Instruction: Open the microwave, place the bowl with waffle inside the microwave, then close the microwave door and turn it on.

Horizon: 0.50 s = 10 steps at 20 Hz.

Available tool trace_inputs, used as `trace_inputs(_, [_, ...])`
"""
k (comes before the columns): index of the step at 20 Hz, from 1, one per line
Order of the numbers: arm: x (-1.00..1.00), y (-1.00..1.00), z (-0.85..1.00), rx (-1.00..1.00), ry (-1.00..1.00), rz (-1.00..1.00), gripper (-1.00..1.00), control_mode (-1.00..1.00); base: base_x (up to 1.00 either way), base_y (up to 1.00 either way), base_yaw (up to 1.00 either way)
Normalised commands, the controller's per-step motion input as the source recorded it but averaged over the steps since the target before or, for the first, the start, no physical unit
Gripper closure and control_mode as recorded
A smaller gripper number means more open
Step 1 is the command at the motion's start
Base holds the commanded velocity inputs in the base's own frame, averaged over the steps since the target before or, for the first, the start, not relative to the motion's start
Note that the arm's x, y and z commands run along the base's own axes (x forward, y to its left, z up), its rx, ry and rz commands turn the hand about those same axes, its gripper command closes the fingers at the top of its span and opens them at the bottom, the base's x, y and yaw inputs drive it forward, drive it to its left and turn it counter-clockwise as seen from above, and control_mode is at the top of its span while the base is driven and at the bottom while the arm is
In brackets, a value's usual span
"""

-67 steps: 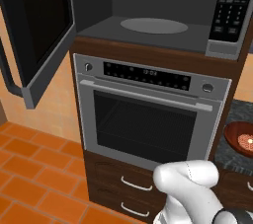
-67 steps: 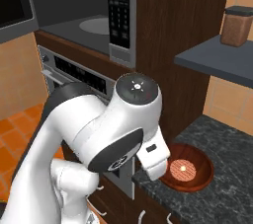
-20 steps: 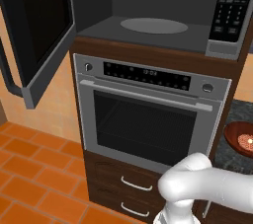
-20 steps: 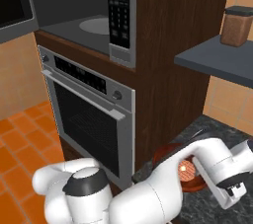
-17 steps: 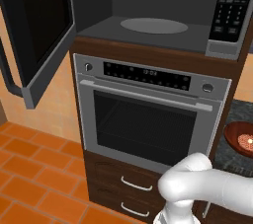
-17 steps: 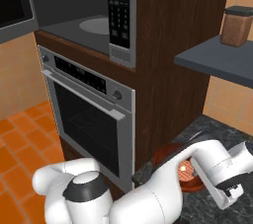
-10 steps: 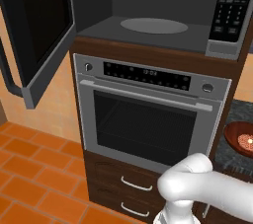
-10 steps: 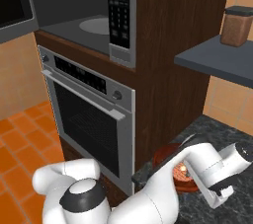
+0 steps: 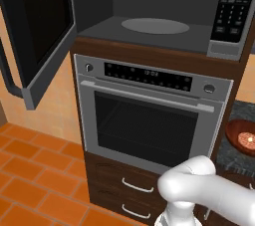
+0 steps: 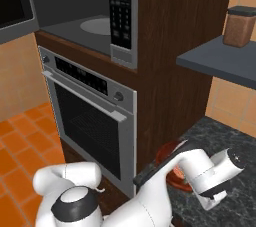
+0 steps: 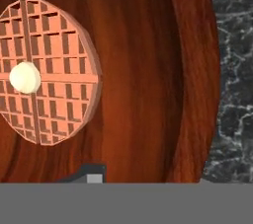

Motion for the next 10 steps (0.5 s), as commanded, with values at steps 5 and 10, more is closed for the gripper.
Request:
trace_inputs(5, [-0.15,0.00,0.07,0.00,-0.24,-0.01,1.00,-1.00,0.00,0.00,0.00])
trace_inputs(10, [-0.30,0.00,0.45,0.00,-0.21,-0.07,1.00,-1.00,0.00,0.00,0.00])
